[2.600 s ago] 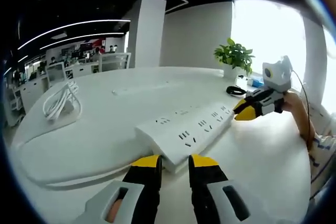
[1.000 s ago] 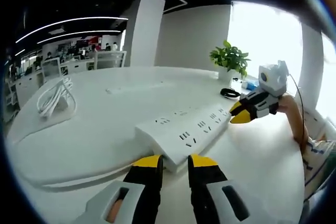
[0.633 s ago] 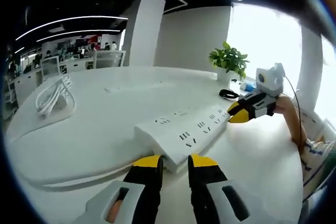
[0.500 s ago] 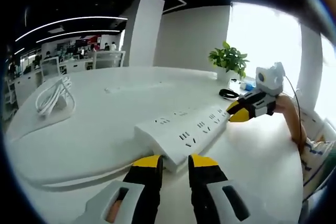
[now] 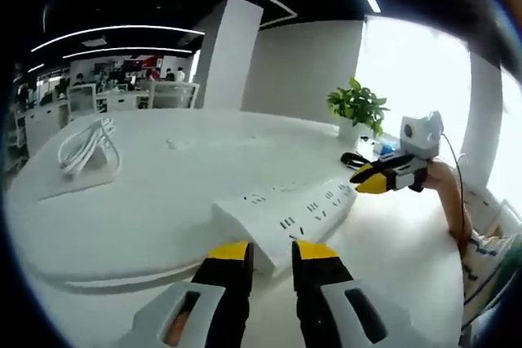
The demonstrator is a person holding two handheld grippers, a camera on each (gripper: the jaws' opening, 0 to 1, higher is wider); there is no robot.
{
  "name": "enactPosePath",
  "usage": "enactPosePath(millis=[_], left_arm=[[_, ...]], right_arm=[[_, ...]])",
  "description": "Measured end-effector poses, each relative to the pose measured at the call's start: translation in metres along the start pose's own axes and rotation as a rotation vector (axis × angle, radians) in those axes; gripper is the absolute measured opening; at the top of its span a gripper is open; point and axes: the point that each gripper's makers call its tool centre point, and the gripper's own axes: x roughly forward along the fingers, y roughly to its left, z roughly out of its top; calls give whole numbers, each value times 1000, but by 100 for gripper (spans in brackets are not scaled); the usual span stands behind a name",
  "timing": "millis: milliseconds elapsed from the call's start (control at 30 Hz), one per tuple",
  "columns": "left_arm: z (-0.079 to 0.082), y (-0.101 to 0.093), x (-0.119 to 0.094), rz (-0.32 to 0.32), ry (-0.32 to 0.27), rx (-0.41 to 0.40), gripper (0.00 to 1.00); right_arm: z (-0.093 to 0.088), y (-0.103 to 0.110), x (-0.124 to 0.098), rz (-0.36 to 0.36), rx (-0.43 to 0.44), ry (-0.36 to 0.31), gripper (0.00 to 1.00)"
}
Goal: Straighten the power strip on the desk, plug the charger into it
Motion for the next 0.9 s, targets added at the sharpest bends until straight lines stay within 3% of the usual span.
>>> enactPosePath(millis=[367,500,633,900], left_arm=[[-2,-21,9,-33,-32,21,20],[-3,-35,12,-102,-48,-22,20],[-3,-42,13,-134,-54,-36,20],[-1,-43,11,-136,-58,-28,20]], right_arm=[[12,-26,-11,-79,18,-65,15],[14,-42,-15,-136,27,-85,15],[12,-65,-23,-198,36,-96,16],[8,-112,-43,-338,100,-139,15]])
